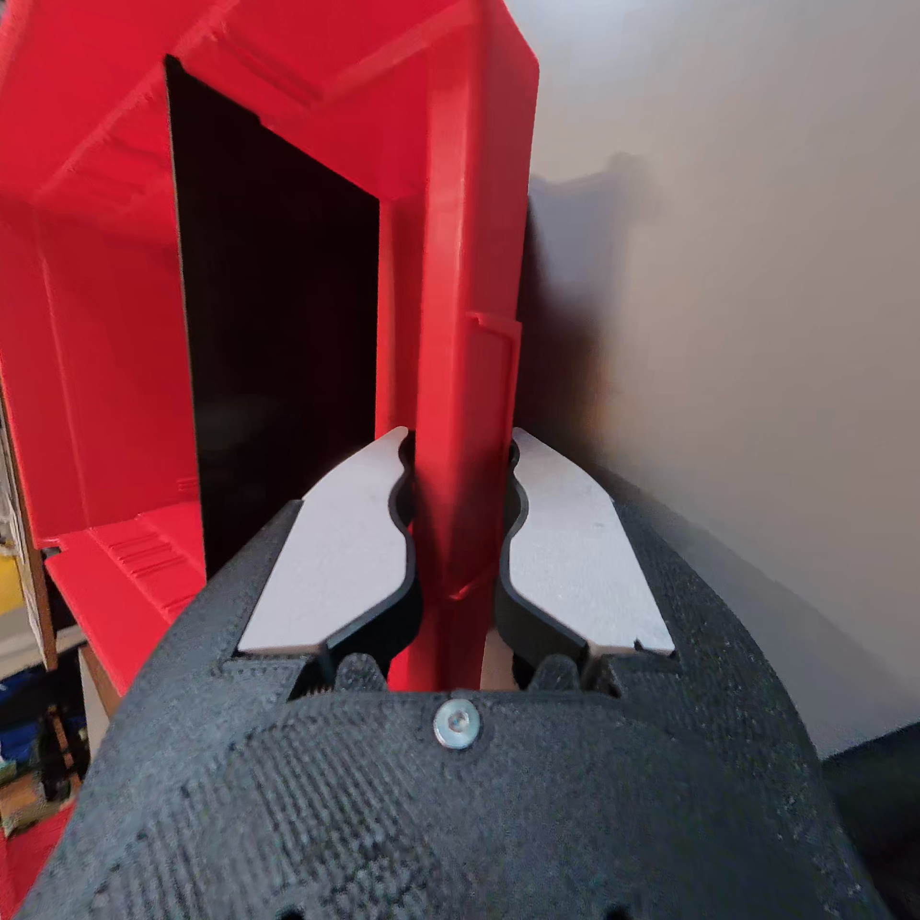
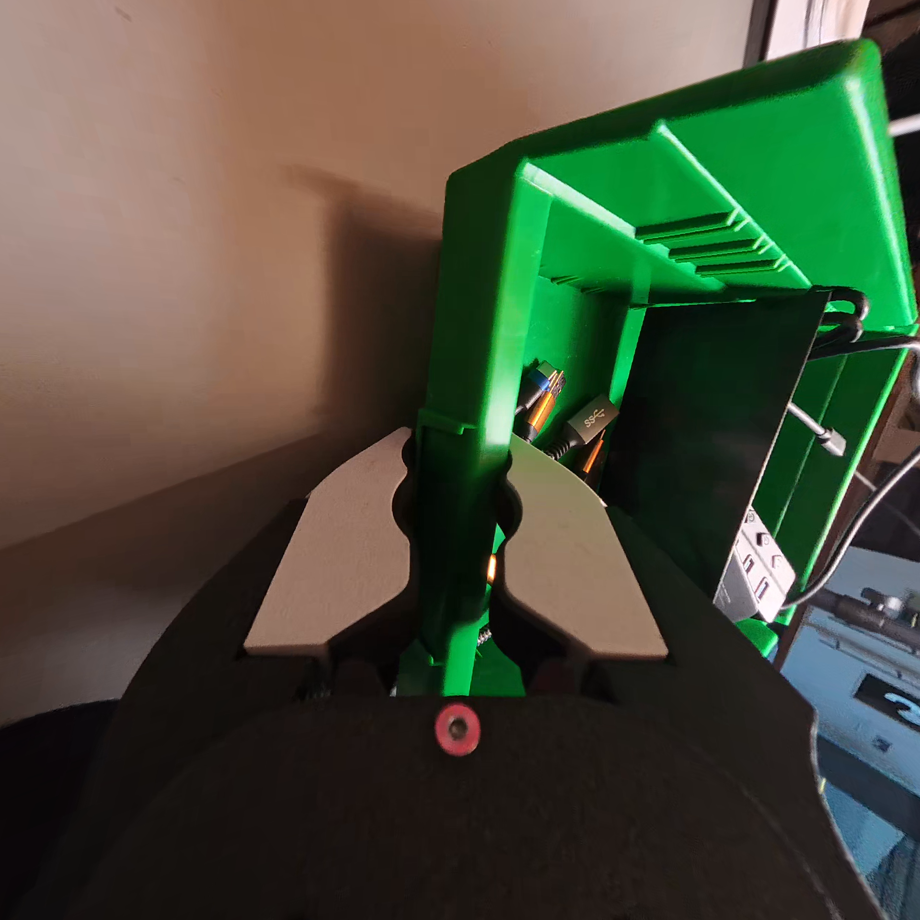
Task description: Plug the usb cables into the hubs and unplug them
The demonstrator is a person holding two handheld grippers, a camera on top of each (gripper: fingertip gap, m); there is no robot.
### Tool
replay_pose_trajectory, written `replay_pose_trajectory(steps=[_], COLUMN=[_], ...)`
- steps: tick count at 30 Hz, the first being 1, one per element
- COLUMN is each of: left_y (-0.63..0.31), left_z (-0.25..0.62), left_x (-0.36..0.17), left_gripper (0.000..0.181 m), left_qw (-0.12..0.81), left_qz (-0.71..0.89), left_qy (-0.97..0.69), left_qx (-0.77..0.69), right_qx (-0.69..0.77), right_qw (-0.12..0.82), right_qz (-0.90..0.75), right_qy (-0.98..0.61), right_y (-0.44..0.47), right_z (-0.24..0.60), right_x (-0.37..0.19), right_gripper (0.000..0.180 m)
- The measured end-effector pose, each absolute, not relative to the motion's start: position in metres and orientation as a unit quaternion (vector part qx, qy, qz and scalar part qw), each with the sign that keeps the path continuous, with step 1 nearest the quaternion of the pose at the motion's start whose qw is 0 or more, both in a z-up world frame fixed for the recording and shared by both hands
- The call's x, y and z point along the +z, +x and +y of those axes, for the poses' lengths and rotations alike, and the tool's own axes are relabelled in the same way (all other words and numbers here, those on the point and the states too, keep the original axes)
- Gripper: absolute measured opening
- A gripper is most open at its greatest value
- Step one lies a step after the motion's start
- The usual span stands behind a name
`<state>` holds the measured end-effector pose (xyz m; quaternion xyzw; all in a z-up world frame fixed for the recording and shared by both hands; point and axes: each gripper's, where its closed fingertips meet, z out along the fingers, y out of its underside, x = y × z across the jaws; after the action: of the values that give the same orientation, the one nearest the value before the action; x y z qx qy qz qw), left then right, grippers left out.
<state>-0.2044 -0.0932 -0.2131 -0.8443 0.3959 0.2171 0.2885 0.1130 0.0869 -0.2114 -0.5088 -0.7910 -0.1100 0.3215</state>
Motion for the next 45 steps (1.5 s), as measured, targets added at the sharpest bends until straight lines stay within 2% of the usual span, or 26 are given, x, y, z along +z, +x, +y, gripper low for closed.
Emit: replay_pose_trajectory(steps=[13, 16, 19, 24, 30, 33, 36, 41, 45], left_y=[-0.125, -0.126, -0.127, -0.097, -0.037, -0.018, -0.005, 0.018, 0.032], left_z=[-0.035, -0.023, -0.025, -0.058, -0.115, -0.126, -0.126, -0.108, -0.080], left_x=[-0.212, -0.210, -0.205, -0.174, -0.150, -0.143, -0.132, -0.125, -0.131], left_gripper=[0.035, 0.044, 0.057, 0.053, 0.047, 0.049, 0.051, 0.054, 0.054], left_qw=[0.350, 0.368, 0.388, 0.465, 0.506, 0.516, 0.546, 0.592, 0.594], left_qz=[0.505, 0.463, 0.422, 0.359, 0.227, 0.185, 0.141, 0.079, 0.072], left_qy=[-0.773, -0.793, -0.802, -0.804, -0.812, -0.806, -0.793, -0.770, -0.781], left_qx=[0.161, 0.146, 0.168, 0.095, -0.180, -0.223, -0.231, -0.223, -0.181], right_qx=[-0.066, -0.053, 0.036, 0.227, 0.240, 0.240, 0.253, 0.232, 0.247], right_qw=[0.343, 0.353, 0.378, 0.476, 0.603, 0.586, 0.538, 0.530, 0.491], right_qz=[-0.828, -0.826, -0.797, -0.646, -0.356, -0.288, -0.294, -0.305, -0.306], right_qy=[-0.439, -0.436, -0.470, -0.552, -0.673, -0.718, -0.749, -0.756, -0.777], right_y=[0.093, 0.091, 0.086, 0.099, 0.194, 0.225, 0.221, 0.210, 0.187], right_z=[-0.008, -0.031, -0.066, -0.091, -0.017, 0.003, 0.005, 0.005, 0.005], right_x=[-0.210, -0.210, -0.195, -0.131, -0.095, -0.112, -0.138, -0.142, -0.155], right_gripper=[0.029, 0.030, 0.033, 0.033, 0.042, 0.049, 0.055, 0.050, 0.047])
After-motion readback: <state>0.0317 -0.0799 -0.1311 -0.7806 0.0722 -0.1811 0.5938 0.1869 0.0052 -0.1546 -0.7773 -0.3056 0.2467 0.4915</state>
